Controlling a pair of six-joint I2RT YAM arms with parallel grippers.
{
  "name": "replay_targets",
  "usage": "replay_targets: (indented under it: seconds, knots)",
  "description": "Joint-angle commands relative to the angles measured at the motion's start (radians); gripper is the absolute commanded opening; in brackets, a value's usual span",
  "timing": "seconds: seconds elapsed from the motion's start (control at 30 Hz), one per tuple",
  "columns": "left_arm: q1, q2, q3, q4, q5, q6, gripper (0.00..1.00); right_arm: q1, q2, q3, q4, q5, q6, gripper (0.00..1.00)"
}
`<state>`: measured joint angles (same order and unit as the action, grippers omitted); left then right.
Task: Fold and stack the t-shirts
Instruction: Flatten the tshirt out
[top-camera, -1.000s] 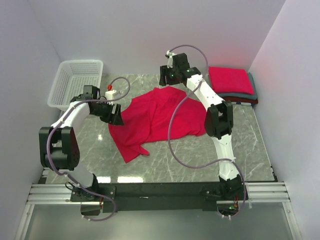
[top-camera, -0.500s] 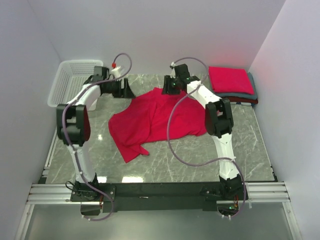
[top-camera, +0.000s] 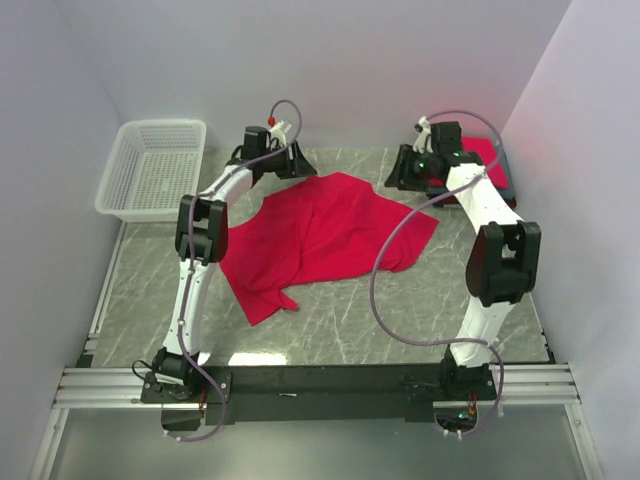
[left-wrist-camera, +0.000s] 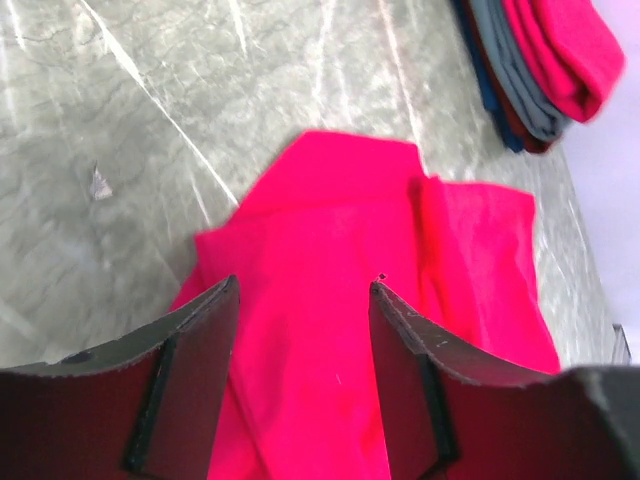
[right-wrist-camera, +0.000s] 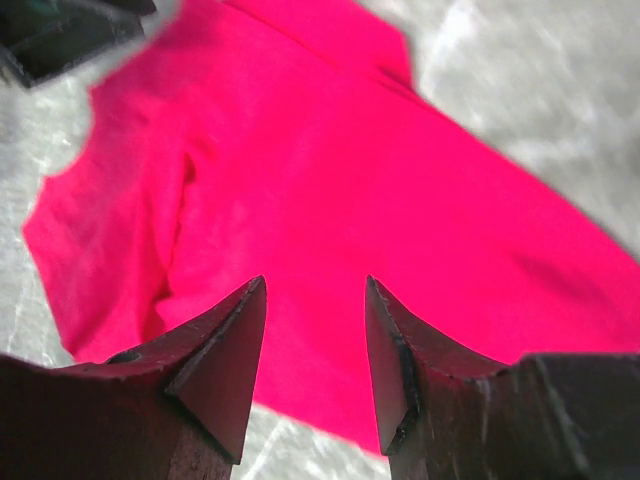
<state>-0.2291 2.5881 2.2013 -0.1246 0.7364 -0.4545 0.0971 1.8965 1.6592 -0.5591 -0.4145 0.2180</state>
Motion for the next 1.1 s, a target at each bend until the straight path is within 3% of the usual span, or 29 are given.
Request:
replay_targets:
  seconds: [0.0,0.13,0.37,0.97,1.07]
  knots:
    - [-0.015,0.035,0.081,0.102,-0.064,-0.073,0.59,-0.019,-0.077,-0.093,-0.024,-0.053,-0.035,0.51]
    - [-0.027,0.056,0.075,0.100,-0.156,-0.036,0.59,-0.033,-0.112,-0.134,-0.038,-0.059,-0.049,0.51]
    - [-0.027,0.078,0.066,0.095,-0.196,-0.026,0.58,-0.037,-0.103,-0.119,-0.055,-0.078,-0.054,0.51]
    - [-0.078,0.139,0.133,0.095,-0.161,-0.023,0.53,-0.063,-0.033,-0.064,-0.090,-0.116,-0.043,0.50]
    - [-0.084,0.142,0.141,0.100,-0.164,-0.023,0.47,-0.066,-0.031,-0.072,-0.090,-0.127,-0.040,0.50]
